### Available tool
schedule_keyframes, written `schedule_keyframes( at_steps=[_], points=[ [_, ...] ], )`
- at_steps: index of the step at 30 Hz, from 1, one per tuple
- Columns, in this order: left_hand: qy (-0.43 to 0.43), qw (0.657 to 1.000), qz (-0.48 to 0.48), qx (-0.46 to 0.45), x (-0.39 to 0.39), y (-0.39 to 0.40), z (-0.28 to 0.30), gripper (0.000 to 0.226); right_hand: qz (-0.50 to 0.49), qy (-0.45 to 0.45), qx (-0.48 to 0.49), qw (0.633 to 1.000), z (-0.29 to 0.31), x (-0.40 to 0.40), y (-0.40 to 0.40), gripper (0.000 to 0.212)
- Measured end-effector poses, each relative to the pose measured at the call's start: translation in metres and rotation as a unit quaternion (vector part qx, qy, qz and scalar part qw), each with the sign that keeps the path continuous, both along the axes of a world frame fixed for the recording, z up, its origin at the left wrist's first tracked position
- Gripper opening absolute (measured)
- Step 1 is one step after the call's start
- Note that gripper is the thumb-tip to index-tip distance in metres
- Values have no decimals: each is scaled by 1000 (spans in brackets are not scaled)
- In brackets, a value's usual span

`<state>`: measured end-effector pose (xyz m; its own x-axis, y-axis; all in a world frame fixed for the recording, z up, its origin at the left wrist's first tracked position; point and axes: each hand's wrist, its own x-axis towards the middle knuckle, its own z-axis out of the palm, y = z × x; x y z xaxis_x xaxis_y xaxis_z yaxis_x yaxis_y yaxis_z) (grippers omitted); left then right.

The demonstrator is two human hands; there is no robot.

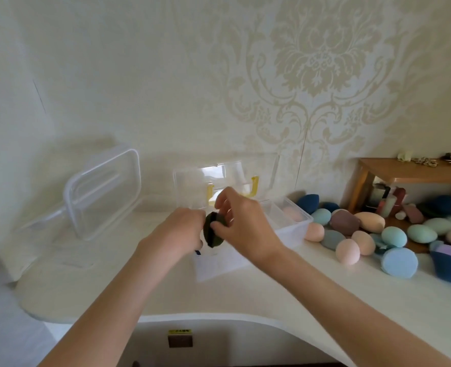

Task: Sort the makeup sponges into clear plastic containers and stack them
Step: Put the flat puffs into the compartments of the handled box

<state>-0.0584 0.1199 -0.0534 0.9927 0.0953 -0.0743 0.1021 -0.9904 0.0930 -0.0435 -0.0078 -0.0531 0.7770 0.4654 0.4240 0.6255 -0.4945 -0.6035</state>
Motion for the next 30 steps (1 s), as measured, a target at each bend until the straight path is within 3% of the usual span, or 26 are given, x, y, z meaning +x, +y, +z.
schedule_keyframes(
  at_steps=[5, 10, 13, 17, 20, 22, 25, 27, 30],
  points=[
    [-38, 999, 5, -23, -5, 1, -4, 24, -17, -24, -89, 996, -21, -5, 20, 9],
    [-12, 999, 2, -41, -6, 4, 0, 38, 40, -8, -145, 989, -22, -2, 14, 28],
    [-4, 999, -14, -34, -8, 2, 5, 34, 68, -26, -208, 976, -21, 1, 12, 36],
    [-42, 998, -27, -29, -11, -3, 15, 30, 47, 14, -94, 994, -7, 9, 4, 38],
    [-92, 992, -46, -66, -12, -11, 24, 31, -69, -7, -43, 997, 21, 28, -38, 35],
    [-84, 991, -58, -90, -11, -17, 27, 30, -179, 6, -118, 977, 29, 52, -81, 27],
    [-57, 991, -71, -96, -7, -26, 24, 26, -302, 94, -325, 891, 10, 81, -136, 19],
    [-41, 993, -75, -86, -3, -30, 19, 26, -311, 121, -392, 857, -7, 82, -150, 17],
    [-25, 994, -78, -69, 1, -34, 13, 28, -305, 96, -415, 852, -20, 75, -152, 20]
  ],
)
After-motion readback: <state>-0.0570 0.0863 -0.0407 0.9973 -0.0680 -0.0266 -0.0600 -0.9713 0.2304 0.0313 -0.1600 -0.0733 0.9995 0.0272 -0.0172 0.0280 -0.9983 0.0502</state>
